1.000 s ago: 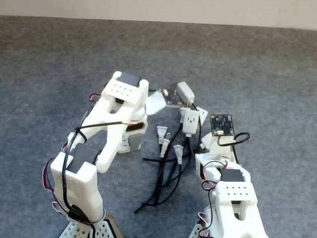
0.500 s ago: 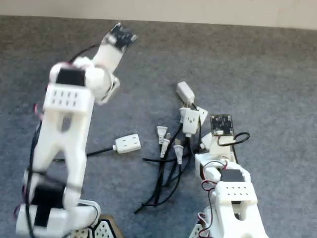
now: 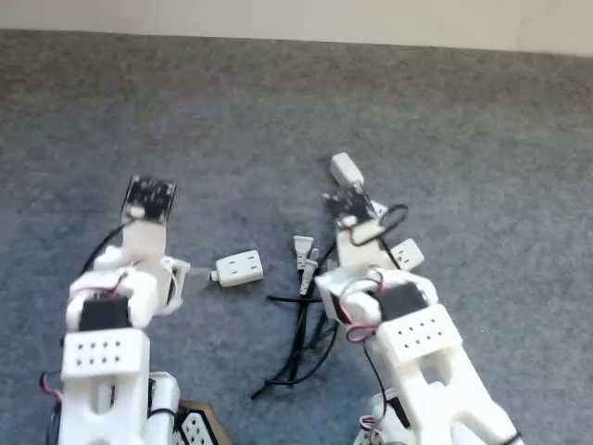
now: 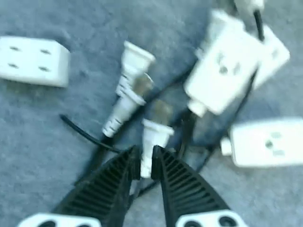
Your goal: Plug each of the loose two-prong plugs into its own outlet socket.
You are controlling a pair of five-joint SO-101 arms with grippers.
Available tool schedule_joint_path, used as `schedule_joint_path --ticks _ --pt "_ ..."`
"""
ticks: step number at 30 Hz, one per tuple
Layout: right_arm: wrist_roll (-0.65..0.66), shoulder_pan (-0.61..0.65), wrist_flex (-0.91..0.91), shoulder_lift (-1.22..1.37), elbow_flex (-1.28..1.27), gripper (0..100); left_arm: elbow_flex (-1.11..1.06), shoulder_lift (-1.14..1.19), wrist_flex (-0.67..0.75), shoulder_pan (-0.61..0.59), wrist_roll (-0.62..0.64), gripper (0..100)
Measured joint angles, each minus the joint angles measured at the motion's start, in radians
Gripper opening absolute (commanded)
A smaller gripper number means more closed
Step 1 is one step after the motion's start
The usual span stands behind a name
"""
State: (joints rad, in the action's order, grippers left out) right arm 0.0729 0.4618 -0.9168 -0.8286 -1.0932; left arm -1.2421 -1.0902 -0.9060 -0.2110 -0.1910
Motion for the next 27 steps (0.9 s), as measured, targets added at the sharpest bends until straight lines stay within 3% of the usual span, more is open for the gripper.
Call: schedule_joint_path --ticks 10,18,27 --pt "-0.126 0.018 0.069 0.342 0.107 5.7 -0.235 -0.29 0.006 -0.046 0.002 35" --pt "-0.133 0.017 0.081 0.402 0.12 5.7 -0.304 -0.474 0.006 -0.046 0.002 35" --pt "-0.06 0.066 0.037 0.41 0.129 5.9 -0.308 -0.493 0.006 -0.046 0.002 35"
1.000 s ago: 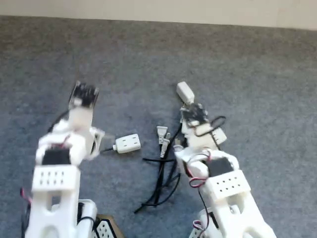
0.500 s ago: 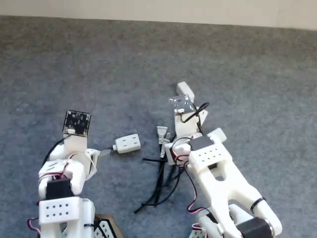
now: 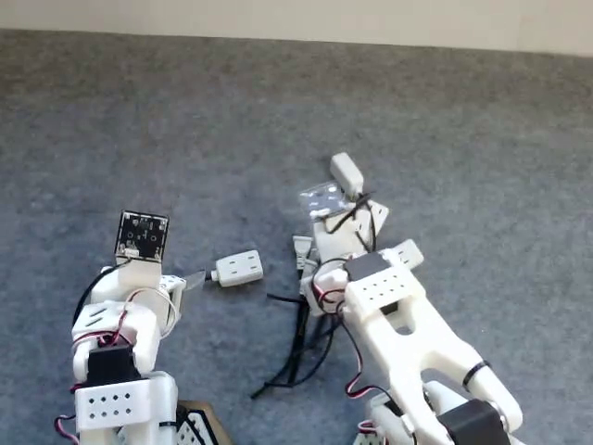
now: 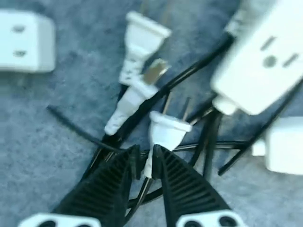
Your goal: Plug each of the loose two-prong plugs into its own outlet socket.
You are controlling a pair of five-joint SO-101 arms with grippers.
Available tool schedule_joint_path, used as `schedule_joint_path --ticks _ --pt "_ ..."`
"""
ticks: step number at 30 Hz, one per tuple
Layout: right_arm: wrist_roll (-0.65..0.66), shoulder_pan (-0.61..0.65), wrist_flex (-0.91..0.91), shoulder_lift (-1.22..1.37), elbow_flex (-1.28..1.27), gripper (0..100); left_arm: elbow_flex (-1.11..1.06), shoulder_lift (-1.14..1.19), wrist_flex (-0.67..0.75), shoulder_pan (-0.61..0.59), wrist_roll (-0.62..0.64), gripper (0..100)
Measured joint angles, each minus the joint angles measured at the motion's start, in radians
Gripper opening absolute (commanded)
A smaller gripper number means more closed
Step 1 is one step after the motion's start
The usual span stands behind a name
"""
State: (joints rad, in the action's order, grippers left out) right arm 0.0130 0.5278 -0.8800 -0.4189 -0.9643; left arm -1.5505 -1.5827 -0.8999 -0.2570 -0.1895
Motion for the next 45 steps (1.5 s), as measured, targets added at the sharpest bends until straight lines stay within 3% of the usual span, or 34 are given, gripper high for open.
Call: schedule_joint_path --ticks 8,29,39,44,45 --pt "0.017 0.028 -0.041 0.003 0.009 12.6 0.0 0.0 0.0 0.0 0.0 35" --pt "0.1 -0.041 -0.054 0.011 -0.005 12.8 0.0 0.0 -0.021 0.0 0.0 35" --pt "0.124 -0.1 0.08 0.16 0.0 12.6 0.0 0.0 -0.021 0.0 0.0 35" --pt "0.126 -0.109 0.078 0.259 0.061 0.0 0.0 0.0 -0.021 0.0 0.0 35" --pt "0.126 -0.109 0.078 0.264 0.066 1.2 0.0 0.0 -0.021 0.0 0.0 35"
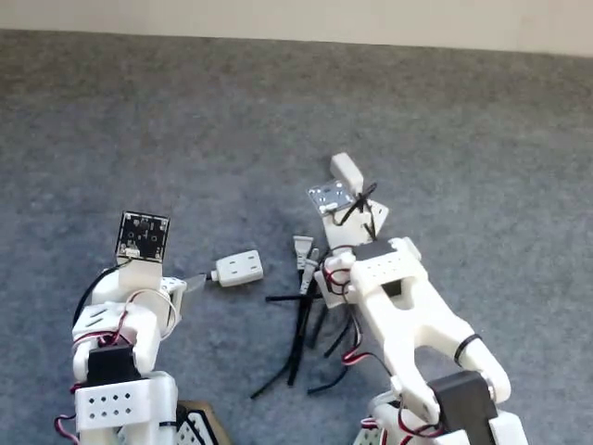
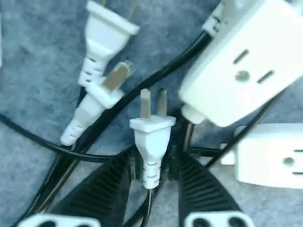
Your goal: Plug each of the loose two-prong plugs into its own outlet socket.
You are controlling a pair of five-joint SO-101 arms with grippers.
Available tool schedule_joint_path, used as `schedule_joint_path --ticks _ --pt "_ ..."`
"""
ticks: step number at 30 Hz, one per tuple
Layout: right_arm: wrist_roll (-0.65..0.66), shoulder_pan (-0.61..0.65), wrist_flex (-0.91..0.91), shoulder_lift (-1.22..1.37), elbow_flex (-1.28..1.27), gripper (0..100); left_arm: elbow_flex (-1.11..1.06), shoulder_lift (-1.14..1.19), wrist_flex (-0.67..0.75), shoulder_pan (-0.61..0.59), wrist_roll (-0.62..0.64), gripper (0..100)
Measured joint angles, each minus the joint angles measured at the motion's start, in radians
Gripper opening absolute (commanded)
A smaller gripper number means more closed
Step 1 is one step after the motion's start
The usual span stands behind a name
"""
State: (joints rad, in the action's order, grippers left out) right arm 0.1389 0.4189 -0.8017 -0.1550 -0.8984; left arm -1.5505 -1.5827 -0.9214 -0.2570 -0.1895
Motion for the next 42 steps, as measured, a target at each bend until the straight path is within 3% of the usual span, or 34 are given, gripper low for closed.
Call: schedule_joint_path --ticks 16,26,33,37,42 --pt "0.006 -0.009 -0.06 -0.018 0.037 0.5 0.0 0.0 0.0 0.0 0.0 35" --pt "-0.021 -0.002 -0.071 -0.574 -0.121 0.5 0.086 0.0 -0.114 0.0 -0.009 36" --pt "-0.029 0.032 -0.1 -0.784 -0.193 0.5 0.196 0.008 -0.239 0.08 -0.14 36" --pt "0.003 0.075 -0.17 -0.74 -0.169 0.5 0.356 0.129 -0.325 0.078 -0.196 36" --pt "-0.006 0.081 -0.216 -0.618 -0.048 0.5 0.621 0.445 -0.41 0.077 -0.25 38"
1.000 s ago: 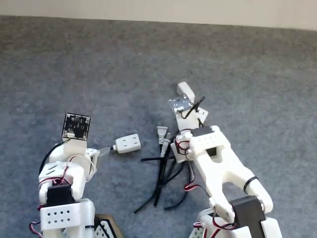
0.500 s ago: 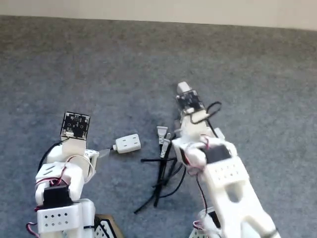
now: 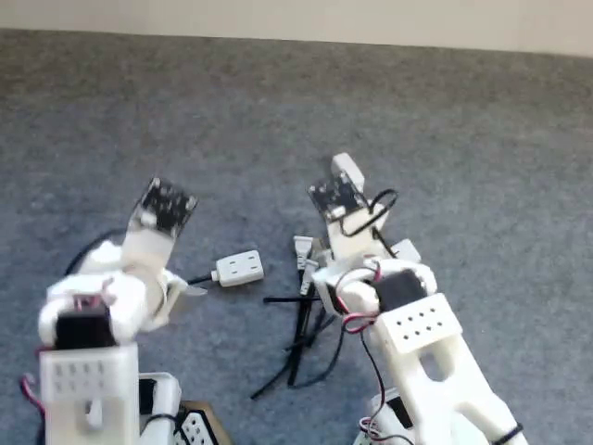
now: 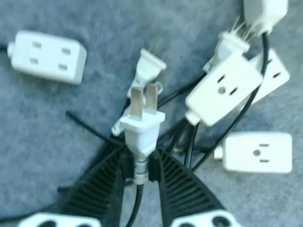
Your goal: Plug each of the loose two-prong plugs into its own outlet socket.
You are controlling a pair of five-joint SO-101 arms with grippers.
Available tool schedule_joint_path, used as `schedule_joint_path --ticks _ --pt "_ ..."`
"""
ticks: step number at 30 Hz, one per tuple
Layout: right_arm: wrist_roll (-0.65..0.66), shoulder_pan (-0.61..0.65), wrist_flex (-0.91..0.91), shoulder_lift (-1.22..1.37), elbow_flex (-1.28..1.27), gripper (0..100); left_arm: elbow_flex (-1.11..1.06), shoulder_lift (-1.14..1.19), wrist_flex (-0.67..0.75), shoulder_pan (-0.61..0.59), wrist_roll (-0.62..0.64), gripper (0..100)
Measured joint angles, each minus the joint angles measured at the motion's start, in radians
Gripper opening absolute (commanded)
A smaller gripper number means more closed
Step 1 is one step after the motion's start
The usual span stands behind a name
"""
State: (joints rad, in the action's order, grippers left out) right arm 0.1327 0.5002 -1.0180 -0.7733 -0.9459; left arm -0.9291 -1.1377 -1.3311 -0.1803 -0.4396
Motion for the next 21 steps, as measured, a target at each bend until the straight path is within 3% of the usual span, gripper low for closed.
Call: schedule_joint_path --ticks 7,12,21 --pt "-0.066 0.15 0.241 0.002 -0.006 0.5 0.43 0.465 -0.133 0.0 -0.02 46" --pt "-0.087 0.336 0.427 -0.005 -0.106 0.5 0.635 0.6 -0.144 0.014 -0.02 46" --pt "-0.094 0.394 0.459 0.064 -0.118 0.5 0.635 0.605 -0.13 0.112 -0.02 45"
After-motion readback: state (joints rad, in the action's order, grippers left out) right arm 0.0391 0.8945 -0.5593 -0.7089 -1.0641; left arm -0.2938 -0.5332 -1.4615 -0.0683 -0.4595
